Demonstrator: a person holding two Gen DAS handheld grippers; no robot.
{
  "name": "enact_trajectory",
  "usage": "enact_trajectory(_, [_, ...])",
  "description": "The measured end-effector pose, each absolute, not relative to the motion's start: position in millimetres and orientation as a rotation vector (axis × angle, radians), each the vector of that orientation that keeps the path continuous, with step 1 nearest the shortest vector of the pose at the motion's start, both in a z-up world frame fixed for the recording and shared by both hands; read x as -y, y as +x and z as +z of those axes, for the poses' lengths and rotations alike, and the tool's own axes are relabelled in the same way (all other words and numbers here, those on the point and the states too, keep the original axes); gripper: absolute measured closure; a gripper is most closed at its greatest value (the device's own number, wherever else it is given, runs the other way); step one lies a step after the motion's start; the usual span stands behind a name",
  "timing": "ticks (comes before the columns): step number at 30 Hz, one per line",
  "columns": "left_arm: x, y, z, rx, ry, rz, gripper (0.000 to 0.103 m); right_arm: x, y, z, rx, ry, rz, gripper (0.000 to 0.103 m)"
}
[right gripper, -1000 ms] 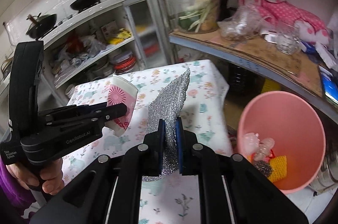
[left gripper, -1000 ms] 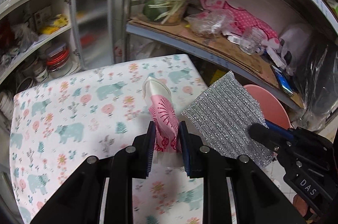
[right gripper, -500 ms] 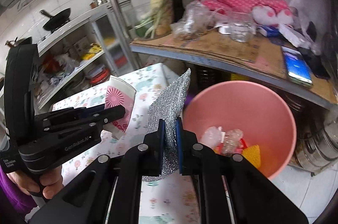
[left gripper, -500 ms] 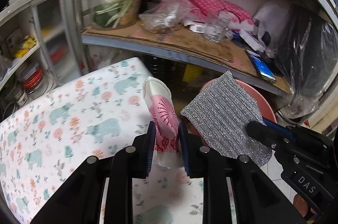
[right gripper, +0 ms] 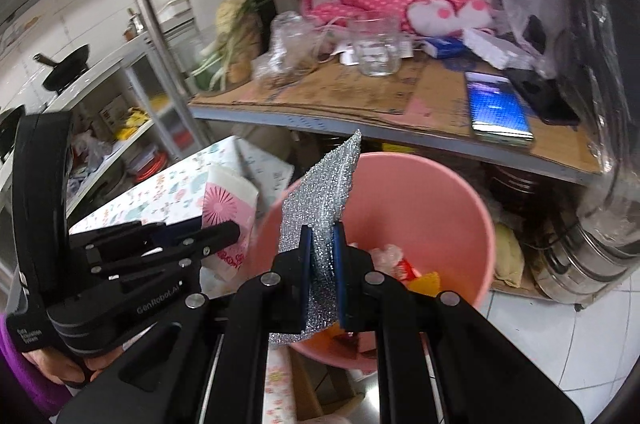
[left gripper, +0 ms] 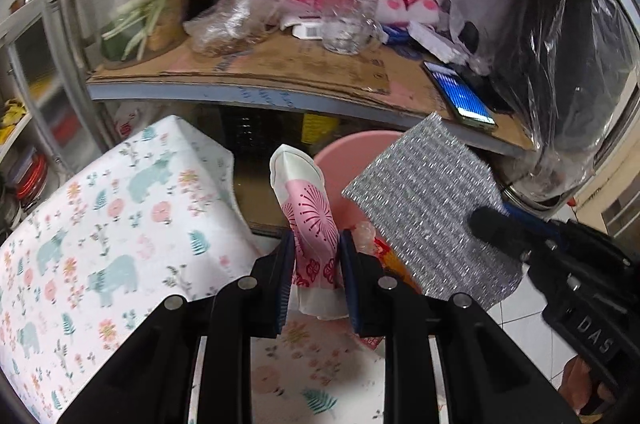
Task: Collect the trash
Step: 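Carry the pink paper cup and silver scouring pad over the pink bucket, then open both tools to drop the paper cup and scouring pad into the bucket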
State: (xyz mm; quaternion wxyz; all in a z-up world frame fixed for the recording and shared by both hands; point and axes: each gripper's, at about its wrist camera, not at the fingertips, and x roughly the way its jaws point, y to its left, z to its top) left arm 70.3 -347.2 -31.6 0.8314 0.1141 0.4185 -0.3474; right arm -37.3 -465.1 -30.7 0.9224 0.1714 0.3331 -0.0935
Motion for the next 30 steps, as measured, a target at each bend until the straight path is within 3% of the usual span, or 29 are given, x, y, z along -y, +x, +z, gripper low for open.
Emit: enact_trajectory(30, [415.4,74.5,-81.9,-0.953,0.33,-0.806,0.081,497.6,-28.4,-75.8,-0.799,0.341,-0.315,0.093])
